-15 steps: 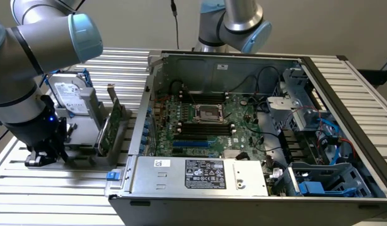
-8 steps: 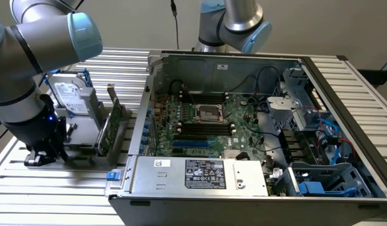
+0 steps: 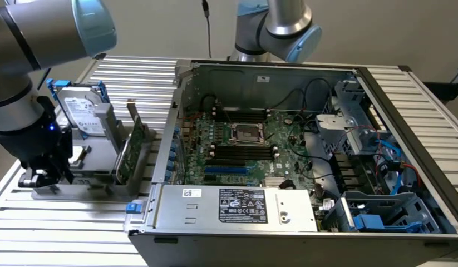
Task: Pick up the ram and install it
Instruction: 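Pick up the ram and move it above insertion slot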
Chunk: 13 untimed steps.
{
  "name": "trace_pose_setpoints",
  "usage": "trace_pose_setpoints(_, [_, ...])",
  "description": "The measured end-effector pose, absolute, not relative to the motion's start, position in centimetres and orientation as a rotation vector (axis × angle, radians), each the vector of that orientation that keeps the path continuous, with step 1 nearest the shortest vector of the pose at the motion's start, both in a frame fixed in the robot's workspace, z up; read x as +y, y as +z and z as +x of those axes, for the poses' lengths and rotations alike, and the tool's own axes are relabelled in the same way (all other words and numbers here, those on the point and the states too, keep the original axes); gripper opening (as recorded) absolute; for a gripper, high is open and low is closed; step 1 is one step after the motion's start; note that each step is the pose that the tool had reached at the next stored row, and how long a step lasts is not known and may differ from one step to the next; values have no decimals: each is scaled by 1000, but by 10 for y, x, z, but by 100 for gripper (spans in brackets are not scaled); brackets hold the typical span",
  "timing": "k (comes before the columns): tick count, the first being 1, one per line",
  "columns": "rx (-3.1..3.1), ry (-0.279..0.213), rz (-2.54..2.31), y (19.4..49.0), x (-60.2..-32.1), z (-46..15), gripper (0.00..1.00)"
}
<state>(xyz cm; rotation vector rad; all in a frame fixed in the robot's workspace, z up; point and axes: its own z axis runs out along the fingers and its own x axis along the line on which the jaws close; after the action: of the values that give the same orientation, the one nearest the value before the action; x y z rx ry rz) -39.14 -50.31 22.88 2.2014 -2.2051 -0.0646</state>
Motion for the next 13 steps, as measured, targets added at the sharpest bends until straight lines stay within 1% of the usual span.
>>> trace_pose_setpoints(7, [-2204, -67, 2200, 261, -502, -391, 14])
trace_pose_setpoints(13, [-2204, -67, 2200, 288, -493, -391, 14])
